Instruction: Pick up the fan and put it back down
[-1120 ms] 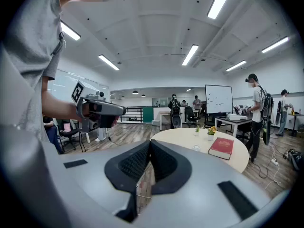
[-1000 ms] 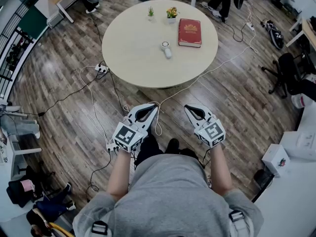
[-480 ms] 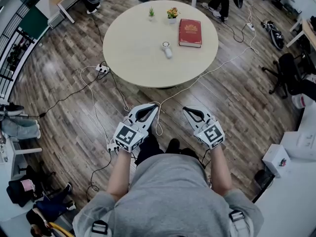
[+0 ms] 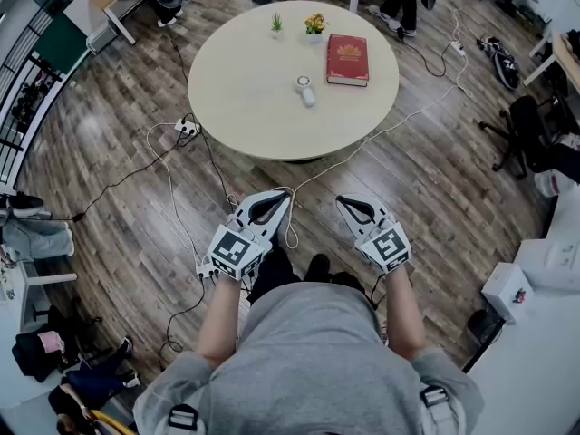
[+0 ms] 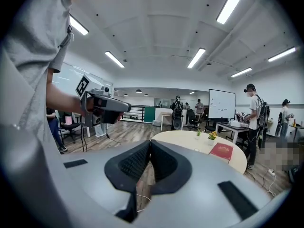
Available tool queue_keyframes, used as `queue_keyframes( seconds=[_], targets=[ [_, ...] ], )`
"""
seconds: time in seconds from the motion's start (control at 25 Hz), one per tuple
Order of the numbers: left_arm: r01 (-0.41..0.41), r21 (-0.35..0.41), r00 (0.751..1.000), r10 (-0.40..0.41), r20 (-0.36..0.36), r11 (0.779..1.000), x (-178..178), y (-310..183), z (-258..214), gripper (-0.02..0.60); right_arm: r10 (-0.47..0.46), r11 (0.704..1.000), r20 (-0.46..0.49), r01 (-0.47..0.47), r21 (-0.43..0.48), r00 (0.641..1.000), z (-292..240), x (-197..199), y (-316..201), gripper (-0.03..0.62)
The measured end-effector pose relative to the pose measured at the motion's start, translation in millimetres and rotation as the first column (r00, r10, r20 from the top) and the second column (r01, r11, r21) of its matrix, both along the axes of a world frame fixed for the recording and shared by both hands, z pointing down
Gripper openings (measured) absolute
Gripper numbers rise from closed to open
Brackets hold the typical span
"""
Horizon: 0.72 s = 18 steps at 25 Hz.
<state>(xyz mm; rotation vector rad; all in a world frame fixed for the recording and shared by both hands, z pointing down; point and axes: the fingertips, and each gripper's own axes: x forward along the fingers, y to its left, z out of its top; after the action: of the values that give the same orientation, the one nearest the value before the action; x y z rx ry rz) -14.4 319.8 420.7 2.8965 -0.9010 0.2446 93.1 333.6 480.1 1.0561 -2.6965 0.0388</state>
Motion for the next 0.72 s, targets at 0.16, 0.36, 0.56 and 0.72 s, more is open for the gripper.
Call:
queue_keyframes(
  seconds=[0.16, 0.36, 0.56, 0.72],
  targets=[
    [-0.001, 0.001, 1.000, 0.001, -0.003, 1.000, -1.1, 1.1, -0.3, 0.020, 0.004, 1.000, 0.002, -0.004, -0.014, 1.000, 0.6, -0.7, 1.2, 0.005],
    [-0.007, 0.004, 1.000, 0.007, -0.006, 1.000, -0.8, 3.5, -0.7, 0.020, 0.007, 1.000, 0.009, -0.007, -0.011, 1.000, -0.3, 0.4, 2.9, 0.006],
    [-0.022, -0.002, 1.000, 0.022, 0.003, 1.000, -1.6, 5.1, 3.3, 0.031, 0.008, 1.000, 0.019, -0.008, -0.010, 1.000, 1.5, 0.0, 1.9, 0.048],
    [-0.021, 0.001, 1.000, 0.021, 0.002, 1.000, -0.6, 4.6, 3.2, 0.125, 0.002, 1.000, 0.029, -0.001, -0.015, 1.000, 2.1, -0.8, 1.0, 0.154]
  ],
)
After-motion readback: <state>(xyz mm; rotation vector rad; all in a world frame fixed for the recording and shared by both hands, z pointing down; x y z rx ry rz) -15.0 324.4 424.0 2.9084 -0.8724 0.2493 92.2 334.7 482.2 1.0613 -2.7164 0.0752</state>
